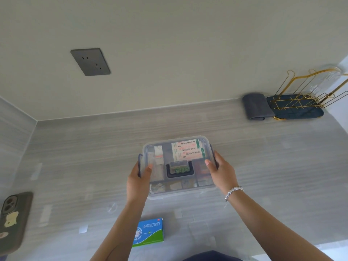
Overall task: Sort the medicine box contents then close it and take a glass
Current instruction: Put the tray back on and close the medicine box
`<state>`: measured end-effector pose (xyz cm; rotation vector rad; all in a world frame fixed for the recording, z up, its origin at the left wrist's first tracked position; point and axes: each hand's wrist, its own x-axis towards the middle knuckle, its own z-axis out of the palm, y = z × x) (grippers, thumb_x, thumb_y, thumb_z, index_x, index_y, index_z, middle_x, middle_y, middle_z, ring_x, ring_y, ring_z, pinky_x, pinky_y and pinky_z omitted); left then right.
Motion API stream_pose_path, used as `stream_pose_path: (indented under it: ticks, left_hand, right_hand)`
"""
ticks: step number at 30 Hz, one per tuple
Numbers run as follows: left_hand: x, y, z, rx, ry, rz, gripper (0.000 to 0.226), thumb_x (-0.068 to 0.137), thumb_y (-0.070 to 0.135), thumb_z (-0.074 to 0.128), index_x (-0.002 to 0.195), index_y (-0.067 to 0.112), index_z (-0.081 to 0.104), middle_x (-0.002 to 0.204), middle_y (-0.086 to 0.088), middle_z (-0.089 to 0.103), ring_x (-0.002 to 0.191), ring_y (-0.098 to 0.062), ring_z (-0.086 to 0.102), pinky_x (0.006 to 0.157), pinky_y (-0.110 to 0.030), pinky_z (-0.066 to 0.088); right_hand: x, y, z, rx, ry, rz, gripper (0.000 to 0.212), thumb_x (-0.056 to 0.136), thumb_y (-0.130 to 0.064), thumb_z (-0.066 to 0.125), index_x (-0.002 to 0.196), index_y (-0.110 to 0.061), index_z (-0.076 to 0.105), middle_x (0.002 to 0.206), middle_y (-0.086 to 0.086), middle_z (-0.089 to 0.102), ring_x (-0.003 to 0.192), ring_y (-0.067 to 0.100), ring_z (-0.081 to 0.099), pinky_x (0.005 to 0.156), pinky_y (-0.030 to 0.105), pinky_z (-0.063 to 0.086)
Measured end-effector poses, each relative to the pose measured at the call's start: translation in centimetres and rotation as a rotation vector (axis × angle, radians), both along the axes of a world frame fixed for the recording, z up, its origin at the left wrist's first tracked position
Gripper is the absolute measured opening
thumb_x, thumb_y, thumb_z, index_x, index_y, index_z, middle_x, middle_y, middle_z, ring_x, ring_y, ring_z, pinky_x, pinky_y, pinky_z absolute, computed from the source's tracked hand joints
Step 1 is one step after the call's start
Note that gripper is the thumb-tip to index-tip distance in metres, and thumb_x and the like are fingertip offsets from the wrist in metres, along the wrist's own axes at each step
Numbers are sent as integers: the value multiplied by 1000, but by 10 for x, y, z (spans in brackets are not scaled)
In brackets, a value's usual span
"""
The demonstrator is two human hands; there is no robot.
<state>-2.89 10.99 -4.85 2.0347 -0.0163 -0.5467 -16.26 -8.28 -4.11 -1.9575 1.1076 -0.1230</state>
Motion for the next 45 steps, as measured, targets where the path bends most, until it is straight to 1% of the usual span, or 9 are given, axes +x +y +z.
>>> stream_pose_path:
  ticks: [3,8,10,14,21,26,33,39,45]
  left_hand:
    - [-8,-10,3,93,-52,46,54,93,32,48,143,19,32,75,23,52,60,1,46,54,-26,41]
    - [-7,-5,3,-87,94,81,29,91,25,53,119,21,58,100,6,60,85,-16,56,74,-29,42]
    - [-1,0,4,-128,120,57,9,89,20,55,87,15,62,82,-7,58,79,-20,51,70,-33,39]
    - [9,-3,7,-158,133,57,17,88,17,57,74,26,63,81,-10,62,77,-22,56,73,-35,44]
    - [67,-51,14,-206,114,34,17,88,8,56,83,22,64,89,-5,67,86,-23,62,83,-37,49]
    - [110,-85,17,-132,72,-44,8,84,1,55,86,8,57,84,-14,56,80,-21,53,72,-32,40]
    - [118,-100,24,-88,125,-16,10,87,9,51,90,3,58,85,-14,55,81,-21,51,64,-30,35]
    - [100,-102,64,57,-66,-93,47,89,15,44,136,9,44,145,-8,43,132,-26,40,107,-34,31]
    - [60,-84,138,-197,-128,-222,32,90,8,39,104,16,66,96,-2,71,84,-11,66,71,-22,48]
  right_hand:
    - [2,6,2,-6,2,-34,55,94,-28,46,144,-13,29,120,11,63,95,23,61,64,13,37]
    - [-6,-1,3,225,-136,-73,60,89,-19,57,143,-15,31,145,-1,41,130,13,43,102,21,34]
    - [-8,-7,4,287,-191,-102,56,86,-9,61,138,-11,41,135,-5,50,110,-2,54,93,8,38]
    - [-1,-18,2,338,-253,-130,49,82,3,60,129,-6,51,95,-26,56,70,-20,56,63,-7,40]
    - [51,-60,18,394,-281,-111,60,84,4,57,139,-7,35,134,-1,50,109,3,49,92,16,40]
    - [89,-94,21,371,-249,-67,59,80,12,50,136,-7,42,128,5,59,113,21,58,102,39,45]
    - [98,-103,27,288,-203,35,41,78,6,51,111,-15,61,104,8,69,94,26,64,84,36,51]
    - [87,-86,48,74,-170,80,47,84,-11,53,130,-18,51,130,2,58,116,18,54,86,25,44]
    - [67,-48,115,-5,-431,92,29,87,-12,52,112,-23,62,105,-7,68,99,9,61,58,-2,41]
